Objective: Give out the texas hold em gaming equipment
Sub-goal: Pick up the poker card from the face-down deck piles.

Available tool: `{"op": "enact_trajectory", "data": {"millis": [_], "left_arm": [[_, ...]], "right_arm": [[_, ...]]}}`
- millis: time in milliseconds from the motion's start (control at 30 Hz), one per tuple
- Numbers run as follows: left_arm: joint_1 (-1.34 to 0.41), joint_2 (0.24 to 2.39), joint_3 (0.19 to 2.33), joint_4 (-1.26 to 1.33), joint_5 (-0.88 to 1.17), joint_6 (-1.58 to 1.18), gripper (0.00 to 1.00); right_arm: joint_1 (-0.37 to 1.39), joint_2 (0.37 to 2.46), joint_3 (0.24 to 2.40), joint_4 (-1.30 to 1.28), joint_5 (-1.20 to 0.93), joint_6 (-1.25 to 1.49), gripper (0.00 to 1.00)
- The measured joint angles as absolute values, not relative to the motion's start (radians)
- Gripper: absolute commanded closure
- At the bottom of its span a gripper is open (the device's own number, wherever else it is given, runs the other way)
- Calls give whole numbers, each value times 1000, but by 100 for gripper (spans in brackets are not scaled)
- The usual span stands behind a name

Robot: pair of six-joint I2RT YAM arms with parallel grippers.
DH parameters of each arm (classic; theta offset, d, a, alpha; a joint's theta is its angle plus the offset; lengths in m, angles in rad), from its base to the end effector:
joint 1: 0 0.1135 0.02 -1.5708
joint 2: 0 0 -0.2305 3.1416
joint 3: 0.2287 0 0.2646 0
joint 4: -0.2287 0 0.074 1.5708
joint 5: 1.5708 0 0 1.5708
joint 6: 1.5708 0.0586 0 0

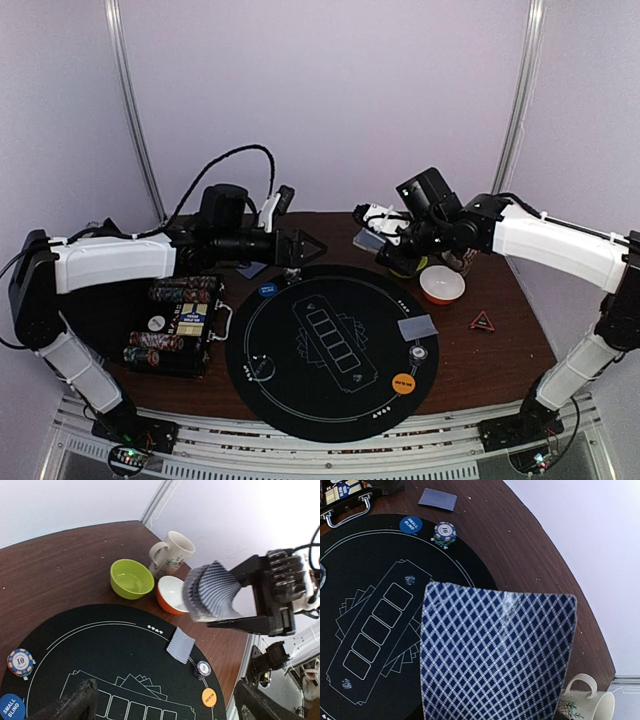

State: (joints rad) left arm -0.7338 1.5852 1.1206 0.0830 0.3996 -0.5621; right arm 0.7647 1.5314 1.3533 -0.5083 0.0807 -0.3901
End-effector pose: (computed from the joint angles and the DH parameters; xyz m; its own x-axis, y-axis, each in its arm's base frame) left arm 0.2813 -0.2844 0.2345 -0.7057 -0.0247 -0.7081 0.6015 0.5072 -0.6172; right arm 0.2757 0.2580 0.2733 -0.1777 -0.6957 -0.6960 -0.7705 0.5383 -0.3414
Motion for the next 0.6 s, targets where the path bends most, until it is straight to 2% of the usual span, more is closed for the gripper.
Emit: {"op": "enact_trajectory", "data": {"millis": [133,233,300,467,600], "left_arm": [[-729,1573,1144,65,497,-528,4],[-699,1575,1145,69,575,-540,15],[-667,1579,1145,71,607,-548,18],[-622,1610,1145,73,669,-548,10],[-626,1626,1145,73,707,-540,8]], "right_arm": [[805,1568,1379,-513,52,-395,51],[834,1591,1395,-516,23,-398,51],[852,1602,1404,-518,2,-398,51],[887,1623,1433,-523,-26,-406,51],[906,1658,1471,-523,-35,-413,51]]}}
